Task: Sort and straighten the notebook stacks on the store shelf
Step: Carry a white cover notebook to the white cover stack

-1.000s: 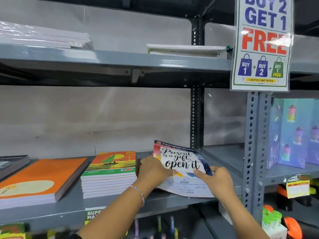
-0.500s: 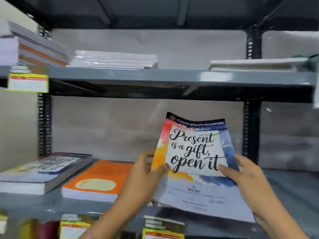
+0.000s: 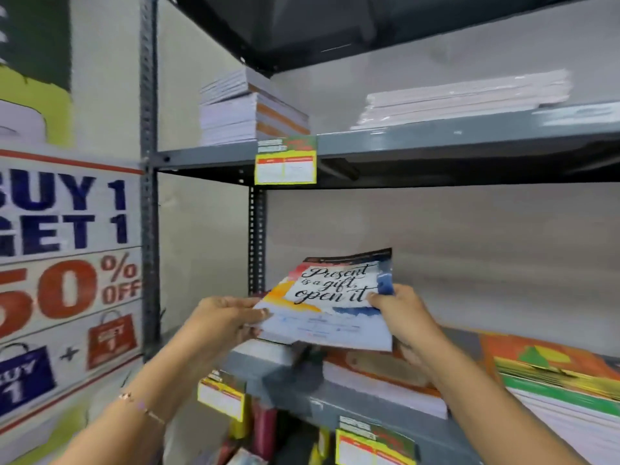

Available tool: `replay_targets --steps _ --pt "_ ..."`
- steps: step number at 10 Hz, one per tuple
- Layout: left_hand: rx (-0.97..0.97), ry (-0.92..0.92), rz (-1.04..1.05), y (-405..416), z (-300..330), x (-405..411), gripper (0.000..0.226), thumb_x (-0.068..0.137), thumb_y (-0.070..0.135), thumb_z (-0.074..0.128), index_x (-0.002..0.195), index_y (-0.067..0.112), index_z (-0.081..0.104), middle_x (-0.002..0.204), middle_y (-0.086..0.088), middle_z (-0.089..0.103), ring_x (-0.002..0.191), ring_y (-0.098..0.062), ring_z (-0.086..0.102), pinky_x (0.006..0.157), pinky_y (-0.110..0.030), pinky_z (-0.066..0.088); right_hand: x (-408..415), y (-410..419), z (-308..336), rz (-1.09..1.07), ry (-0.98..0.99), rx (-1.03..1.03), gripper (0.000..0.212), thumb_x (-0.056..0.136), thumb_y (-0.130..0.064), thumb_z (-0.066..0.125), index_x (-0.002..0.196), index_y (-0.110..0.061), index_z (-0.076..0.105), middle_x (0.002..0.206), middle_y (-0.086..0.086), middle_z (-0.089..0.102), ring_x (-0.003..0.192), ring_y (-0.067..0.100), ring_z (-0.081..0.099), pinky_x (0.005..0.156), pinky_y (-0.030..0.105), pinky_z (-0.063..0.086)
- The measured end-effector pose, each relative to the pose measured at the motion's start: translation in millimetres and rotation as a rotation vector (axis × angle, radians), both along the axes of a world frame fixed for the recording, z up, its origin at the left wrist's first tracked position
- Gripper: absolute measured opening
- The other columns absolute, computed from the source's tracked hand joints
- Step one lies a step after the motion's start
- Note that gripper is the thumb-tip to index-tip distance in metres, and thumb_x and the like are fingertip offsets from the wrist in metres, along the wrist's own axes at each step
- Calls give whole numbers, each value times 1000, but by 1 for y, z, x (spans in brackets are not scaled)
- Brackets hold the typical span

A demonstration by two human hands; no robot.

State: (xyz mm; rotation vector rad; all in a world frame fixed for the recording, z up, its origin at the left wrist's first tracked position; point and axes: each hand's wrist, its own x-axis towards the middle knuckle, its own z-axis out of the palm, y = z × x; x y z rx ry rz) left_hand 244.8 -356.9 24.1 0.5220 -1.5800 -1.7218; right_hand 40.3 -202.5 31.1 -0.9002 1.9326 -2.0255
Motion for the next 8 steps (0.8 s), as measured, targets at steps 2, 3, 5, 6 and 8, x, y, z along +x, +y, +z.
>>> replay_targets --steps 2,3,5,6,8 --pt "-66 -153 254 -97 -15 -5 16 81 -10 69 95 -3 64 77 -16 69 60 -21 63 47 -23 53 7 -109 -10 67 -210 113 32 77 12 66 108 12 61 109 28 69 96 39 68 84 49 56" --pt "-199 -335 356 -128 -24 -15 12 84 -9 65 77 -1 60 85 -17 62 73 -24 58 69 -40 56 10 -135 -27 22 -127 289 41 74 2 75 111 8 58 102 20 67 81 28 63 56 30 51" --pt "-566 -762 479 -154 -40 -31 23 89 10 61 107 -2 70 113 -19 70 100 -31 67 67 -24 50 14 -153 -38 -55 144 620 42 78 -16 78 112 0 58 112 14 67 103 25 66 78 31 55" --pt "-667 -930 556 -150 -39 -28 28 89 29 60 105 9 72 116 -15 69 106 -33 62 79 -30 47 21 -149 -33 -51 303 740 31 80 -22 75 101 -3 61 110 12 68 106 26 66 70 29 52" --pt "-908 -590 742 -80 -46 -48 44 83 33 69 123 16 59 123 -20 57 113 -43 50 93 -48 43 34 -79 -34 -29 482 461 21 78 -17 67 98 -12 72 76 -10 70 72 7 65 63 21 51"
